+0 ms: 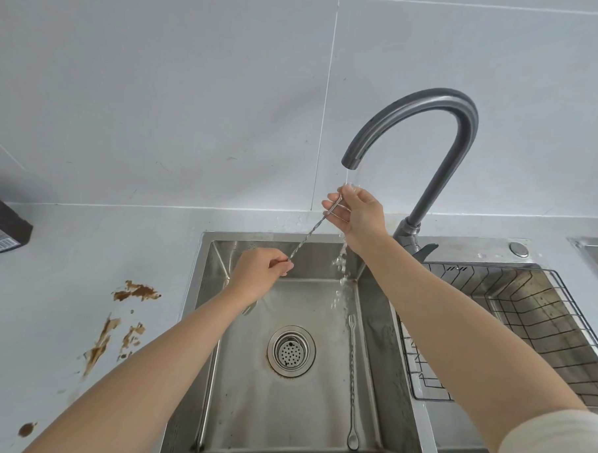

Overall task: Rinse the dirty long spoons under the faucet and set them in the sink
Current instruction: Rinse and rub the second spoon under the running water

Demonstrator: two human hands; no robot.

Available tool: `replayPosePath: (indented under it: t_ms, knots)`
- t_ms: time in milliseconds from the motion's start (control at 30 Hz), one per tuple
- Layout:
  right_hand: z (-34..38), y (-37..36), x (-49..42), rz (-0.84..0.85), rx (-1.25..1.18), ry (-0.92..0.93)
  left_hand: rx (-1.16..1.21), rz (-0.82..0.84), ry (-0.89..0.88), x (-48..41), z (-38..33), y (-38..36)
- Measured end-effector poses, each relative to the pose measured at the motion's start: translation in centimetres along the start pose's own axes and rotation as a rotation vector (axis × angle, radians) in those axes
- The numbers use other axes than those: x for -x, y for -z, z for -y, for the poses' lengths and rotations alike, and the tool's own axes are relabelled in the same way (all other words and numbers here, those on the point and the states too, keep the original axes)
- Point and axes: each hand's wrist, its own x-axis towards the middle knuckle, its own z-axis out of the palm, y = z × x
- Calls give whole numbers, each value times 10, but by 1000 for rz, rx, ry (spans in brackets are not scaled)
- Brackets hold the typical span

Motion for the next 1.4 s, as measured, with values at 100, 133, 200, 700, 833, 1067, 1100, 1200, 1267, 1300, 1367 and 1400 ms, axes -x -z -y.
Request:
replayPosePath:
  t_ms: [100,133,200,700,833,1067,1100,1200,1267,1300,1367,1400]
  knots:
    - [3,2,-1,-14,-33,8,23,58,5,-2,-1,2]
    - [4,3,-1,-11,-43,5,22,65,3,-3,-1,2]
    - [4,2,-1,-12,-69,-10,15,64,-8,-3,-3,3]
    - [3,-10,2,-18,94,28,34,26,18,-4,-8,3]
    - [7,-10,0,-85,155,40,26,-4,35,-5,-10,2]
    - [10,-6,-2,-111,200,49,-3,-12,19,-6,-11,-2]
    - [10,-5,-2,-95,191,57,-7,-14,15,-6,-11,-2]
    - [8,-5,1,1,99,72,-18,-22,13,-7,-10,-2]
    - [7,-5,3,34,53,73,-21,-32,23,-8,-11,-2]
    - [6,-5,3,41,50,68,-20,-38,28,-9,-11,-2]
    - [6,-5,4,42,91,54,-11,-51,35,-10,-13,-4]
    - [6,-6,5,33,140,41,0,-60,36,-10,-15,-5]
